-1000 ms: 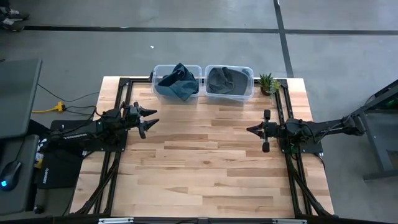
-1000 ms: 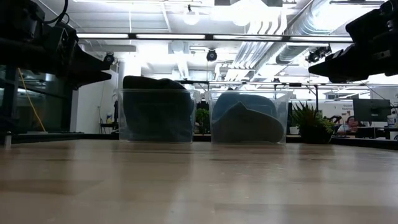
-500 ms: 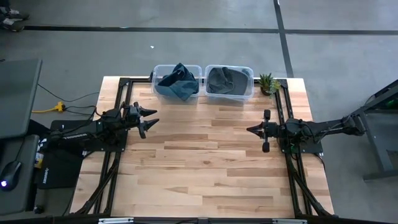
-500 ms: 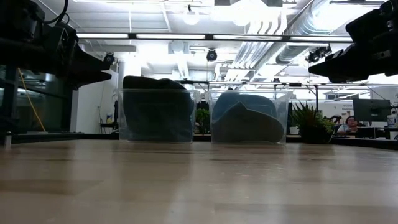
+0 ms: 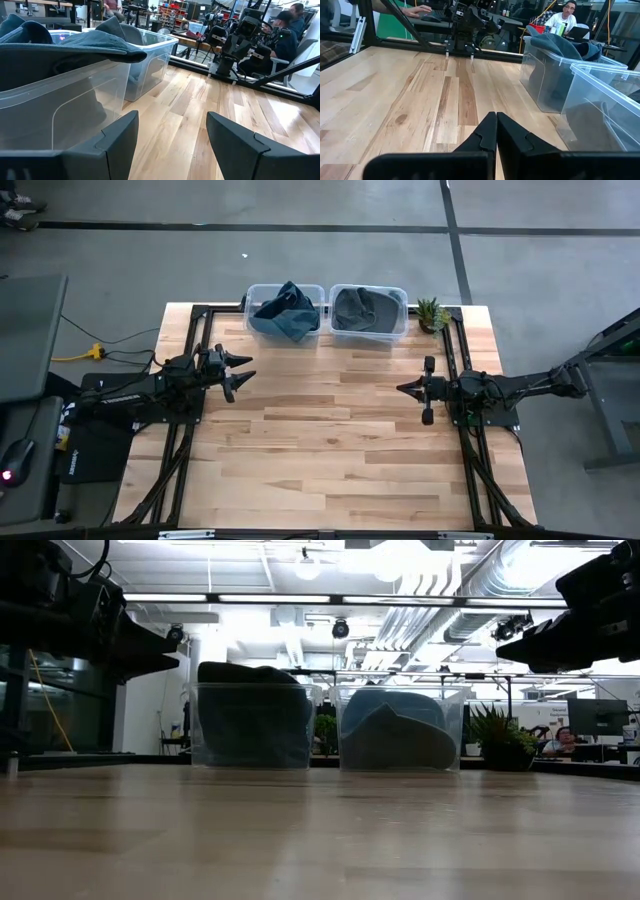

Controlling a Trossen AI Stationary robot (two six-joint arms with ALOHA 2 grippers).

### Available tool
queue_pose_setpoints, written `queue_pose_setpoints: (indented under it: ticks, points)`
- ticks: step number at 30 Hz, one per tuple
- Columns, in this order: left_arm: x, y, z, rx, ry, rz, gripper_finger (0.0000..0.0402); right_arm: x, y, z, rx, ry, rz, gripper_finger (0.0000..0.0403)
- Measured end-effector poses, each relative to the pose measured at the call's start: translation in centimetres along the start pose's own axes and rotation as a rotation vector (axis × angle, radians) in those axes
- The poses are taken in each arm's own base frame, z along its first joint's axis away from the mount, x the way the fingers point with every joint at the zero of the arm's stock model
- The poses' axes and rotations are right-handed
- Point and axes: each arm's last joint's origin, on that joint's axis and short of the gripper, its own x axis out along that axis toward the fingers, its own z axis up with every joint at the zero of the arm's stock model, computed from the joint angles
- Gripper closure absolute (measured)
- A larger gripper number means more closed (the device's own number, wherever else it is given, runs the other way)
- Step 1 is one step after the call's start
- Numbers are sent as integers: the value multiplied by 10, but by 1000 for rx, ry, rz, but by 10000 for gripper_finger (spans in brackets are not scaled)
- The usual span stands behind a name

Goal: Pick and place caps into container
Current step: Return to Home Position

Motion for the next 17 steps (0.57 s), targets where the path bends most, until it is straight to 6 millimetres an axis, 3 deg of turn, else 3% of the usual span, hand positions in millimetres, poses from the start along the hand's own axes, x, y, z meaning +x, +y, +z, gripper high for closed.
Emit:
queue_pose_setpoints:
  ticks: [17]
  points:
    - [0,0,0,0,0,0,170,0,0,0,0,0,0,398]
